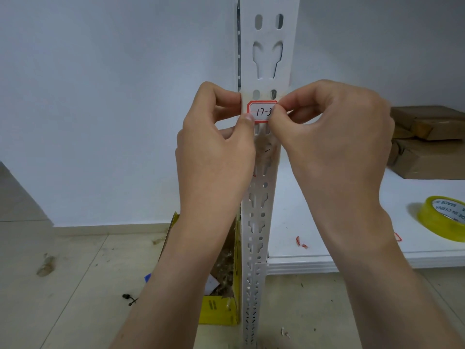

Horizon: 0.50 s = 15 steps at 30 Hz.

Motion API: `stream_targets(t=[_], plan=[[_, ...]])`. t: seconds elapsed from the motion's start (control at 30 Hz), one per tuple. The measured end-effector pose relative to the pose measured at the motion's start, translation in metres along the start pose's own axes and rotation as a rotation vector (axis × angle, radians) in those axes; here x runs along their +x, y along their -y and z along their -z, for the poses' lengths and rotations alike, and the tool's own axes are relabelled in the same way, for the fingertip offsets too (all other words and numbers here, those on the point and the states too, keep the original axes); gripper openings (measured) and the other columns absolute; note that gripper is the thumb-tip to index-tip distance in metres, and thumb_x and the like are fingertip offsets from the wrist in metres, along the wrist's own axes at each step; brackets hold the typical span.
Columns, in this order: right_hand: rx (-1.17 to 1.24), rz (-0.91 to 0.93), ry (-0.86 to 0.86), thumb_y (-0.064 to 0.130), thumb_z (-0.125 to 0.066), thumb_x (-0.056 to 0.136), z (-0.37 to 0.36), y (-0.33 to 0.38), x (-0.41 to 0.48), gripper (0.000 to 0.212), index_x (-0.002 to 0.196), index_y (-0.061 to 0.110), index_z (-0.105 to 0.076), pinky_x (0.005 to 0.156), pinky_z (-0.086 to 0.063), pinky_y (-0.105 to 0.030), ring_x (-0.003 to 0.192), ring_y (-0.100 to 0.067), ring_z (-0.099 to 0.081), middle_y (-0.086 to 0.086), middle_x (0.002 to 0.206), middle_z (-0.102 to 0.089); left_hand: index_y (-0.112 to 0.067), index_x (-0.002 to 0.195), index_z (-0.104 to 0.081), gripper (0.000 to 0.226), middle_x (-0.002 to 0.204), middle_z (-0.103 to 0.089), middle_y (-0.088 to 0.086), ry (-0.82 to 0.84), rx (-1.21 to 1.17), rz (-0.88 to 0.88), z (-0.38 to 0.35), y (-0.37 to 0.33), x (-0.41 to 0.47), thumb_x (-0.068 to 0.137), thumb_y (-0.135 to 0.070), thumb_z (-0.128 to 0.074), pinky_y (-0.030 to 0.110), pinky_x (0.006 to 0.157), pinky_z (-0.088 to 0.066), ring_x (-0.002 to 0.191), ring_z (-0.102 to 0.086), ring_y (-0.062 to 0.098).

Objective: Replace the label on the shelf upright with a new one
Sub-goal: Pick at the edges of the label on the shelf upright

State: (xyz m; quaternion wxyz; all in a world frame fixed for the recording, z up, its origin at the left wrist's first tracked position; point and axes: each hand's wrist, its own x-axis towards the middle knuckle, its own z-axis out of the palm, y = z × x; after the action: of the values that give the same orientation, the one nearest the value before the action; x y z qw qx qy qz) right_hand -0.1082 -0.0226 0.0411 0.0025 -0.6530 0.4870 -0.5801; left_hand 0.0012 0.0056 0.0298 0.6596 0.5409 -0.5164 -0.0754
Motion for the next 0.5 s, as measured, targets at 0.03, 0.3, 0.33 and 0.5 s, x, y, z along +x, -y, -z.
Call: stream_targets(t=[0.03,0.3,0.33,0.5], plan=[[0.002,-0.002,0.004,0.044,-0.071,0.09,-0.0004,0.0005,-0.0001,0.01,0.089,0.035,-0.075,0.075,-0.059,-0.035,0.075,-0.011,-0.069,0.018,0.071,-0.063,-0.034,0.093,-0.053,0.021,0.109,-0.074,-0.017,0.0,0.002,0.0,0.0,0.0002,0.0,0.098,-0.02,-0.069,0.032,0.077,-0.063,0.094,-0.068,-0.012],[0.013,0.01,0.019,0.046,-0.071,0.089,0.0015,-0.001,0.0017,0.013,0.086,0.034,-0.074,0.071,-0.057,-0.027,0.075,-0.01,-0.07,0.017,0.076,-0.07,-0.028,0.096,-0.056,0.017,0.108,-0.075,-0.016,0.007,-0.004,-0.001,0.0007,0.0014,0.0018,0.098,-0.019,-0.069,0.027,0.074,-0.063,0.091,-0.069,-0.013],[0.014,0.014,0.008,0.046,-0.071,0.089,0.0025,-0.0015,0.0021,0.013,0.086,0.033,-0.074,0.073,-0.058,-0.031,0.076,-0.011,-0.07,0.016,0.077,-0.071,-0.029,0.096,-0.056,0.017,0.108,-0.075,-0.017,0.009,-0.004,0.001,0.0006,0.0015,0.002,0.098,-0.019,-0.069,0.025,0.073,-0.062,0.091,-0.068,-0.013],[0.023,0.038,-0.023,0.043,-0.072,0.089,0.0031,-0.0003,0.0028,0.012,0.086,0.033,-0.075,0.074,-0.059,-0.039,0.07,-0.015,-0.07,0.012,0.074,-0.072,-0.03,0.096,-0.055,0.018,0.108,-0.074,-0.018,0.012,0.002,-0.002,0.0011,0.0016,0.0025,0.099,-0.02,-0.069,0.018,0.071,-0.061,0.094,-0.067,-0.014]])
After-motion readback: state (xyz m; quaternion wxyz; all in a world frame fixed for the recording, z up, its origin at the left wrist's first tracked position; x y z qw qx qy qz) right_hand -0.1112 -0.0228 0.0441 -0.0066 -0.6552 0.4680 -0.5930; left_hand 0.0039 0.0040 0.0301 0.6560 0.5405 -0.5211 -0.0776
